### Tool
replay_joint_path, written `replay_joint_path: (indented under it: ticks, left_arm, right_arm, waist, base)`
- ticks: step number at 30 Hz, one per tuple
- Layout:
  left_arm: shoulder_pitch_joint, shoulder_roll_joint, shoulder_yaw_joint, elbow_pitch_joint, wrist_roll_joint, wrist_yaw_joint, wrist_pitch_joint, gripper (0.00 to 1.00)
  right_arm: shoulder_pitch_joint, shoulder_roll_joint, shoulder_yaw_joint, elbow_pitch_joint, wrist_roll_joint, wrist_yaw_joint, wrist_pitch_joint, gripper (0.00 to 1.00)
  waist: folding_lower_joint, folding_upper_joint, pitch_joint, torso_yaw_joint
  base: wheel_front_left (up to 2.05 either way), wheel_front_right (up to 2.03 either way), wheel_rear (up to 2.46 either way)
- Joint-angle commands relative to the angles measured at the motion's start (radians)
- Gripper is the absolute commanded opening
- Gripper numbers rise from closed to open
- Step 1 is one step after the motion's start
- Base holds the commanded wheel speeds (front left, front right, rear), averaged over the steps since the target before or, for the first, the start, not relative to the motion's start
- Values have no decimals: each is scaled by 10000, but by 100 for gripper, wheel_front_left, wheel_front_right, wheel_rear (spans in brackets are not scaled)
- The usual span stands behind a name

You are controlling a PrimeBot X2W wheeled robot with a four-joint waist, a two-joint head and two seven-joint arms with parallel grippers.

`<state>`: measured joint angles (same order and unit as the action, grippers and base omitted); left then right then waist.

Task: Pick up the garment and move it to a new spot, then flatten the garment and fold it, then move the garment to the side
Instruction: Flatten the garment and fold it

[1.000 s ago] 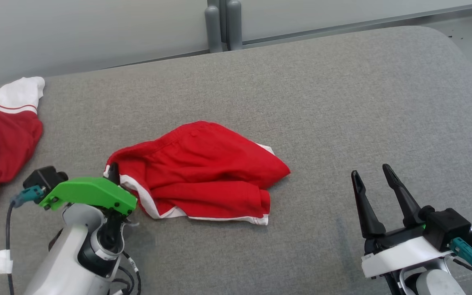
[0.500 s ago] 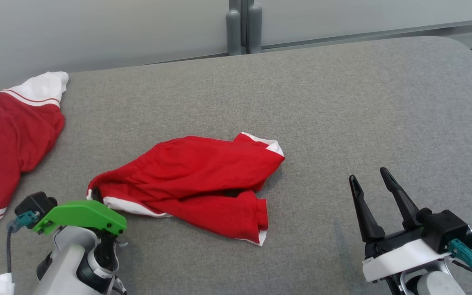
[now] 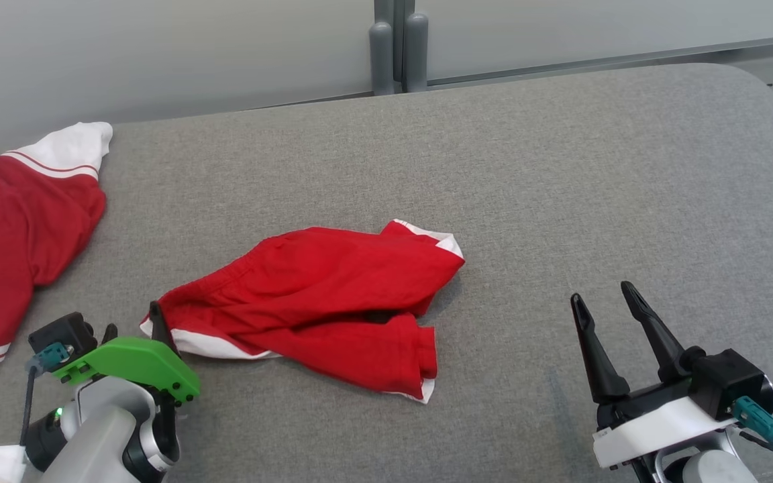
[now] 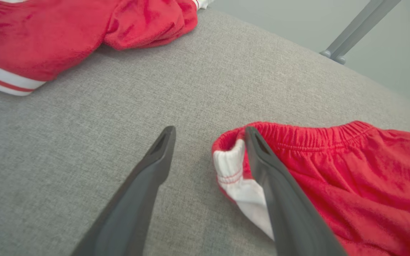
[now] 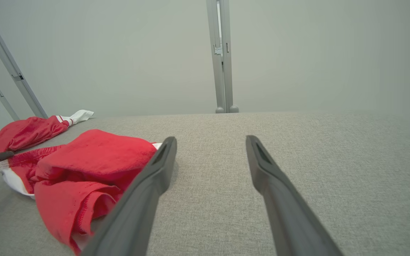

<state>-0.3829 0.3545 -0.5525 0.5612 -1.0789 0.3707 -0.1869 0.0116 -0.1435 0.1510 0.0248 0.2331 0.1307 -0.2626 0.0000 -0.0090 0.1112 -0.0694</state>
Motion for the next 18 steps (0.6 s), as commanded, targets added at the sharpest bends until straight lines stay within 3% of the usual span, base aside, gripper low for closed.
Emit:
replay_joint_path:
  ticks: [1, 5, 9, 18]
  left_arm:
    - [89, 155, -43, -49, 155, 99, -117, 100]
    - [431, 389, 22, -413, 370, 322, -363, 100]
    - [874, 449, -60, -1822, 703, 700, -557, 100]
    - [725, 896, -2748, -5666, 2253, 1326, 1730, 100]
  right_arm:
    - [114, -13, -42, -27, 4, -1, -29, 100]
    - [173, -5, -90, -64, 2, 1, -29, 100]
    - [244, 6, -168, -119, 1, -1, -29, 100]
    - [61, 126, -137, -144, 13, 1, -29, 100]
  waist:
    - [0, 90, -15, -58]
    - [0, 90, -30, -128]
    - [0, 90, -21, -181]
    - [0, 90, 169, -322]
  base:
    - [0, 0, 0]
    - [0, 0, 0]
    - [0, 0, 0]
    - [0, 0, 0]
